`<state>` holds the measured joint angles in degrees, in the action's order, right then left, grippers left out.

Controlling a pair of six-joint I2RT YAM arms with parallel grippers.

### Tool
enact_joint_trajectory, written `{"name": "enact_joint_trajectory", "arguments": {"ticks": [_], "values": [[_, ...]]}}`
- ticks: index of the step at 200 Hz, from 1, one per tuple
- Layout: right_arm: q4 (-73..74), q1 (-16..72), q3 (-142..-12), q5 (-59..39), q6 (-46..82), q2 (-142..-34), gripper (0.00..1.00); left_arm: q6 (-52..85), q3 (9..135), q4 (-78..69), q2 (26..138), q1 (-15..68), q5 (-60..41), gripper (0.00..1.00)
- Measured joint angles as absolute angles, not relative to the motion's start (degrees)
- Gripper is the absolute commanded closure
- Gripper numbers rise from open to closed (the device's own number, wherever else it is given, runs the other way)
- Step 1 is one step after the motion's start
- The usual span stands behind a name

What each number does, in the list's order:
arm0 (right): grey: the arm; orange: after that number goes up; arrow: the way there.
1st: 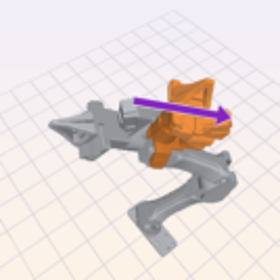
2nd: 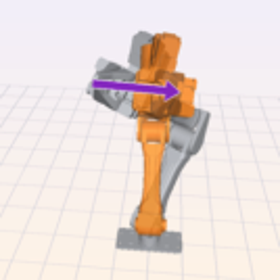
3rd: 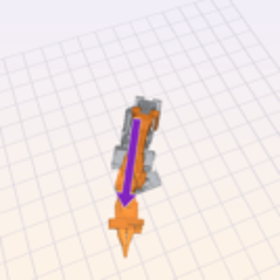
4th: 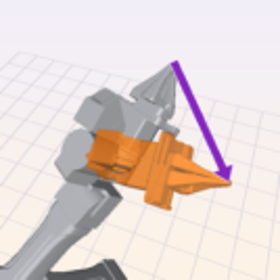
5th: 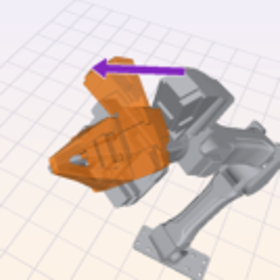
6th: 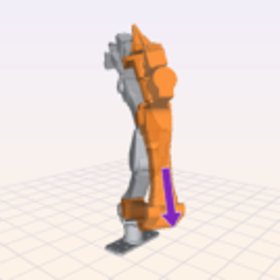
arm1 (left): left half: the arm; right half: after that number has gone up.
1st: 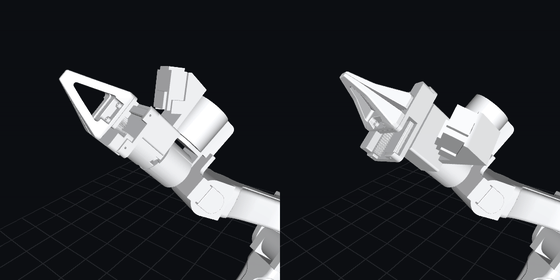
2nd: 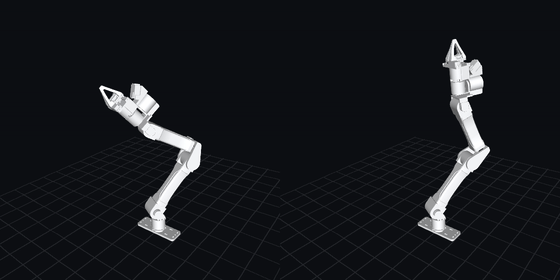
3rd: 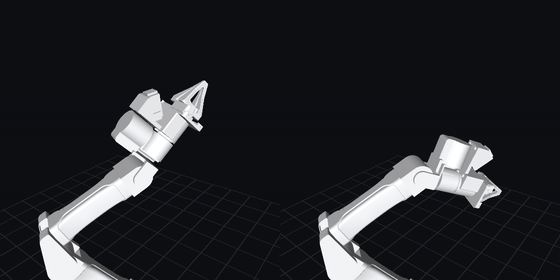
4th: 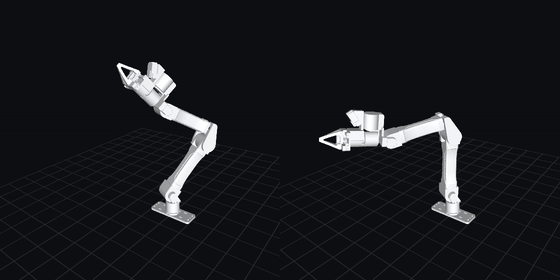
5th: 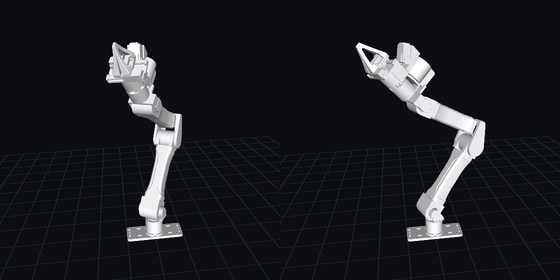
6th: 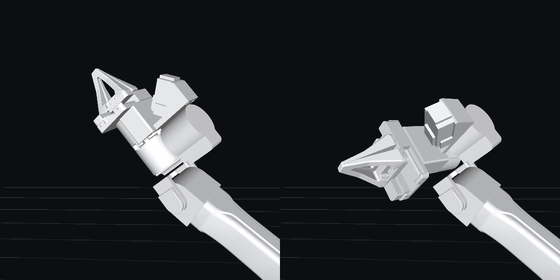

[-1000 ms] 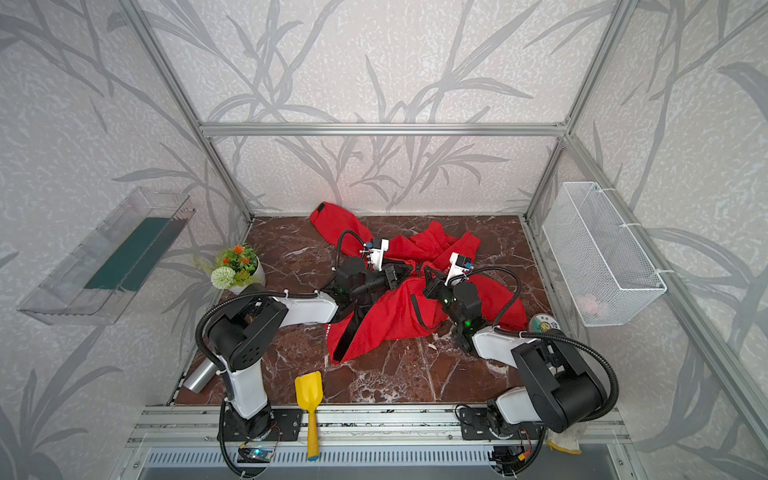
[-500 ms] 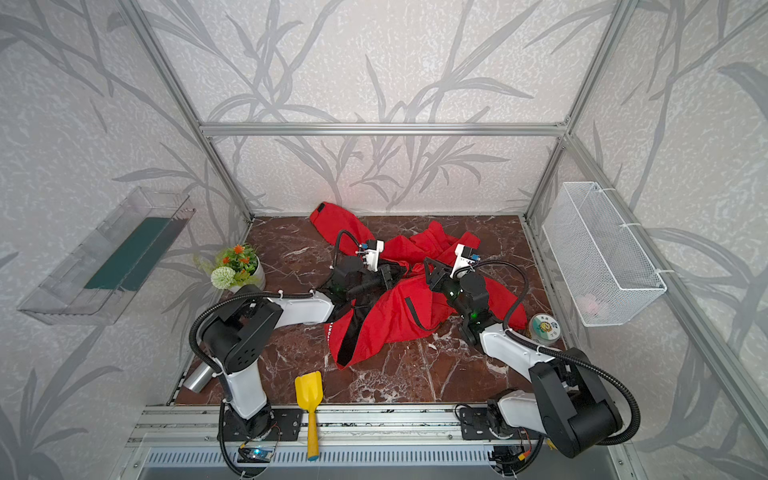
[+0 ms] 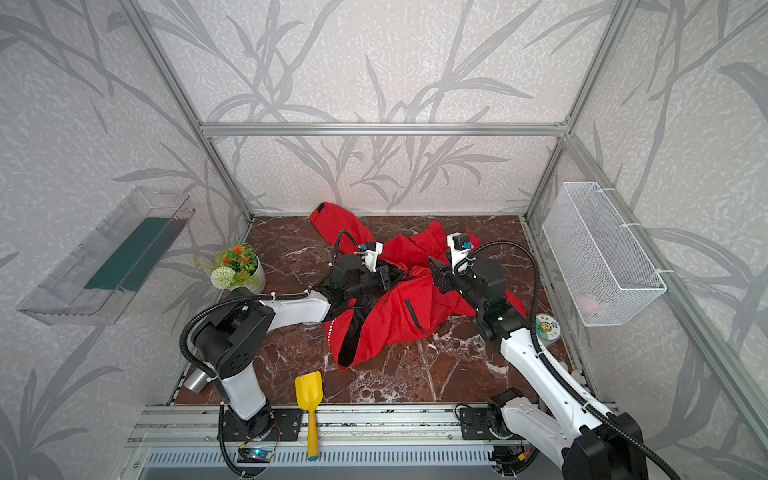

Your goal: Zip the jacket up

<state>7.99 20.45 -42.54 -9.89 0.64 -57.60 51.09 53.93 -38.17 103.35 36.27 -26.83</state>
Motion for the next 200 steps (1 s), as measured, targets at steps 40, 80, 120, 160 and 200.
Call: {"name": "enact_joint_trajectory", "arguments": {"ticks": [40,80,120,160,200], "values": [[1.34,20.45,-45.87,-13.74,-18.37,-57.98,0.4,55.09,54.41,-37.95,103.15,35.64,-29.02,1.0],[-0.95,20.45,-48.56,-18.68,-28.6,-61.52,0.39,55.75,55.77,-35.73,100.95,35.33,-30.22,1.0],[-2.74,20.56,-51.42,-23.0,-37.12,-63.53,0.42,56.05,56.31,-34.09,98.37,35.33,-30.96,1.0],[-3.14,24.29,-51.86,-22.46,-47.13,-62.96,0.43,57.06,56.31,-33.85,98.32,35.29,-31.66,1.0],[-4.16,28.91,-51.31,-19.97,-55.81,-62.94,0.44,57.04,56.31,-32.34,97.69,35.29,-31.68,1.0]]}}
